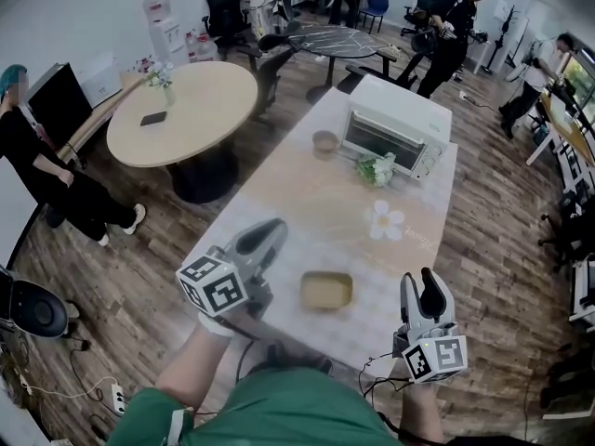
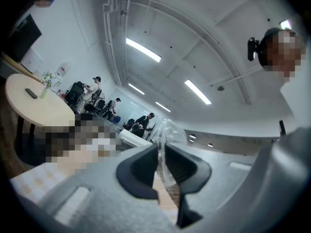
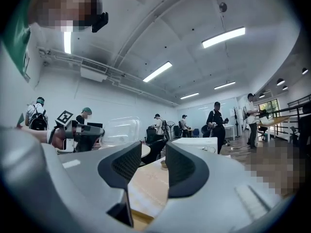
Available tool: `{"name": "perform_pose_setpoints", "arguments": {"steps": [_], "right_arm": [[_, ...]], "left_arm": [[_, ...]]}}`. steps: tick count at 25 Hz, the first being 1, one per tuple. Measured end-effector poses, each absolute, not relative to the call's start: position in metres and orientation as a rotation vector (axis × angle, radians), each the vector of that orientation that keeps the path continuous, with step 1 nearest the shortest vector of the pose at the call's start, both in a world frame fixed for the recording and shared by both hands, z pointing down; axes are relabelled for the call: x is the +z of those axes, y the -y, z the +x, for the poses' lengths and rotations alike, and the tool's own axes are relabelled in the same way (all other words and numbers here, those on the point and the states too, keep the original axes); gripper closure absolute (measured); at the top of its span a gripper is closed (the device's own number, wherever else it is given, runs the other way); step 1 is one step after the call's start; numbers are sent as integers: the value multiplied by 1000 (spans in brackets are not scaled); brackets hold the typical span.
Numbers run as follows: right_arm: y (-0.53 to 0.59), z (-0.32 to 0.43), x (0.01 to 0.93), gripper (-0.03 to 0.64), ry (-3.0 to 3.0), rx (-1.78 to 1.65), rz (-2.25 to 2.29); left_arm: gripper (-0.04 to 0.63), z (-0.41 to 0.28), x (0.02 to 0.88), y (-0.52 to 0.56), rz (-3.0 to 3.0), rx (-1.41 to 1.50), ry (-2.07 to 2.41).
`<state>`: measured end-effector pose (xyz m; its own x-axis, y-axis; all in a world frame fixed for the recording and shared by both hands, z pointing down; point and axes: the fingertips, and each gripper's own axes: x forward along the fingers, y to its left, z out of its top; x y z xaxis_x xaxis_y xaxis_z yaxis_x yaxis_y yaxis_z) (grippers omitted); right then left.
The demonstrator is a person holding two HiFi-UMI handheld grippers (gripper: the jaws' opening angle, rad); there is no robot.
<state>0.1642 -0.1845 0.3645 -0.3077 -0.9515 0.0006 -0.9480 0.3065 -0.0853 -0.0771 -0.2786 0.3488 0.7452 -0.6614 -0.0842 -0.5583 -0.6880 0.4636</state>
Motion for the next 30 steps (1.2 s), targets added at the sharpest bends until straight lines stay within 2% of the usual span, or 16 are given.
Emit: {"name": "perform_pose_setpoints", "arguments": {"steps": [2,3,4,30], "right_arm": [[185,163,360,481,-2490,-96,-1809],[185,163,358,527,-2488,-85,-1800],[185,164,356,543,-2488,-75,-1792],[201,177,340,543,-2431,69,-1845]], "left_arm": [[554,-80,344,279,2543,-352,931],[554,-80,342,279,2550,-355,930],[554,-80,340,280,2553,-359,929],[554,-69,325,296,2583,-396,899]]}}
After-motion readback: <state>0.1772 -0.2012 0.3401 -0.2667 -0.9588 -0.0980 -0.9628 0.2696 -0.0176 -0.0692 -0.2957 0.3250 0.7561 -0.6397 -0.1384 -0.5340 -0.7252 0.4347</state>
